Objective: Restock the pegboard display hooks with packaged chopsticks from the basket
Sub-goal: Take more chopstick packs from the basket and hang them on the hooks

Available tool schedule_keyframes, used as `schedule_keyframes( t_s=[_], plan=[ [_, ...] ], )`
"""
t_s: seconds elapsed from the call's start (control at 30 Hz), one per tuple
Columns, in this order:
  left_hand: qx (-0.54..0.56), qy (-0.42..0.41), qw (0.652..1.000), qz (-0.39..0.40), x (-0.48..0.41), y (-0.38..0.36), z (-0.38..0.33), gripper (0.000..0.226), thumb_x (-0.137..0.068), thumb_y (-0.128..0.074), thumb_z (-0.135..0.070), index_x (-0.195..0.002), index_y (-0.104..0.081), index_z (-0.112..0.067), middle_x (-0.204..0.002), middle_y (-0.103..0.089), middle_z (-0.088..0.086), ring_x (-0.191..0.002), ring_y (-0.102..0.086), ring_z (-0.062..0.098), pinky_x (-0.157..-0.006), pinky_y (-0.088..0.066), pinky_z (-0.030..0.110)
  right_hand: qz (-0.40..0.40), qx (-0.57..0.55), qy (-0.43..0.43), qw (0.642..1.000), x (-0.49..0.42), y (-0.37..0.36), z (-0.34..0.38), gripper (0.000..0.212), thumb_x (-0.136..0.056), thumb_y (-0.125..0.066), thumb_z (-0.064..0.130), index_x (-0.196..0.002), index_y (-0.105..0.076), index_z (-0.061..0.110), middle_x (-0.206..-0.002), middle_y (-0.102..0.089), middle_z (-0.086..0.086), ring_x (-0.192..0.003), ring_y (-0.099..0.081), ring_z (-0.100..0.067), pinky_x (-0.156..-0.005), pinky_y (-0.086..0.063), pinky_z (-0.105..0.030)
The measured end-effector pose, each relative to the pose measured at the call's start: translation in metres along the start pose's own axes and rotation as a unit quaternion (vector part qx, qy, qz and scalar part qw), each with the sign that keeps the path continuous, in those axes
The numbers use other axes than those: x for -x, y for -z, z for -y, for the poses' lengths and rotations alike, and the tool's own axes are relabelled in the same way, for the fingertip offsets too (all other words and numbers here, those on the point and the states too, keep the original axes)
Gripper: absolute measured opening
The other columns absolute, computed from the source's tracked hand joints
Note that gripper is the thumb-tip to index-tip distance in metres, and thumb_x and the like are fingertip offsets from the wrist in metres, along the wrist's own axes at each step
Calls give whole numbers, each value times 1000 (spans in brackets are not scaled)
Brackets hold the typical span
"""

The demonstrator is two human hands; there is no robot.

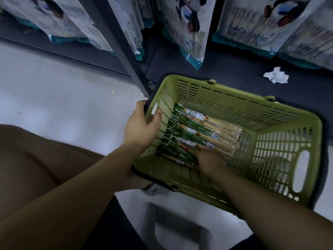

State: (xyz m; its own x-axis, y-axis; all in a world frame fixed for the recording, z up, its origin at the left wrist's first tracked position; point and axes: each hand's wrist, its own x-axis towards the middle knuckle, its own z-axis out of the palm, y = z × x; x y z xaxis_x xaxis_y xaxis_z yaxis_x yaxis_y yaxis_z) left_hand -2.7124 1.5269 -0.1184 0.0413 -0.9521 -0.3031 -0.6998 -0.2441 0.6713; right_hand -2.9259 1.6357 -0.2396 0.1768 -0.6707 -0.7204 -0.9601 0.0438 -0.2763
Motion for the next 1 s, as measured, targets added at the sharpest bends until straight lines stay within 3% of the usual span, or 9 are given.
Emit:
schedule_keyframes(
  t_s=[0.13,0.37,0.53,0.63,0.73,0.77,0.83,0.93,1.0],
  plan=[
    [9,4,1000,7,-1,1,1,25,-91,-54,-58,-111,-45,-46,-82,-64,-15,-72,-64,5,-59,-44,30,69,37,19,997,-4,-5,2,26,-102,-57,20,-126,-66,17,-117,-67,-9,-99,-63,-23,-75,-39,-27],
    [38,8,999,33,-1,5,-1,17,-93,-57,-48,-106,-46,-44,-74,-62,-10,-61,-60,-2,-56,-40,27,97,-38,0,995,-2,-3,-3,26,-99,-62,32,-121,-65,20,-109,-66,-3,-94,-62,-20,-85,-54,-35],
    [45,8,997,57,0,10,-4,23,-97,-59,-36,-117,-47,-36,-76,-61,-9,-57,-58,5,-55,-43,27,102,-118,5,988,8,8,-8,34,-102,-57,37,-131,-58,20,-120,-63,-4,-94,-57,-15,-79,-49,-31],
    [74,24,994,79,1,15,-9,33,-98,-60,-28,-127,-46,-32,-97,-66,0,-73,-63,17,-64,-49,31,80,-186,0,979,17,26,-15,31,-102,-55,36,-131,-57,24,-120,-63,-2,-97,-58,-17,-74,-45,-29],
    [7,-2,999,35,8,20,-14,59,-94,-67,-23,-145,-40,-19,-132,-49,6,-116,-55,28,-95,-51,40,32,-235,-22,971,27,51,-17,3,-103,-55,32,-106,-55,31,-99,-65,-1,-83,-62,-17,-60,-47,-24],
    [-51,-34,998,-7,13,21,-16,61,-91,-70,-23,-145,-42,-14,-135,-45,9,-124,-49,30,-102,-46,41,8,-264,-25,964,32,61,-14,2,-103,-55,33,-103,-56,31,-91,-64,1,-74,-61,-14,-55,-45,-22],
    [-99,-90,988,-70,26,21,-20,51,-87,-75,-27,-130,-52,-13,-125,-51,7,-116,-51,28,-95,-46,37,-43,-332,-20,942,42,83,-6,9,-102,-57,39,-98,-61,32,-85,-66,5,-72,-62,-11,-56,-43,-22],
    [-24,-30,999,36,38,18,-32,35,-89,-70,-53,-106,-57,-26,-97,-62,-9,-84,-60,7,-63,-44,25,-70,-401,33,913,59,111,21,11,-101,-58,43,-95,-64,35,-84,-73,13,-78,-68,-3,-61,-48,-21],
    [91,46,984,147,41,13,-39,40,-89,-68,-60,-107,-66,-24,-94,-68,-13,-86,-66,8,-68,-49,26,-64,-417,76,903,67,121,45,16,-101,-59,41,-95,-67,29,-79,-73,16,-74,-67,4,-62,-49,-21]
  ],
)
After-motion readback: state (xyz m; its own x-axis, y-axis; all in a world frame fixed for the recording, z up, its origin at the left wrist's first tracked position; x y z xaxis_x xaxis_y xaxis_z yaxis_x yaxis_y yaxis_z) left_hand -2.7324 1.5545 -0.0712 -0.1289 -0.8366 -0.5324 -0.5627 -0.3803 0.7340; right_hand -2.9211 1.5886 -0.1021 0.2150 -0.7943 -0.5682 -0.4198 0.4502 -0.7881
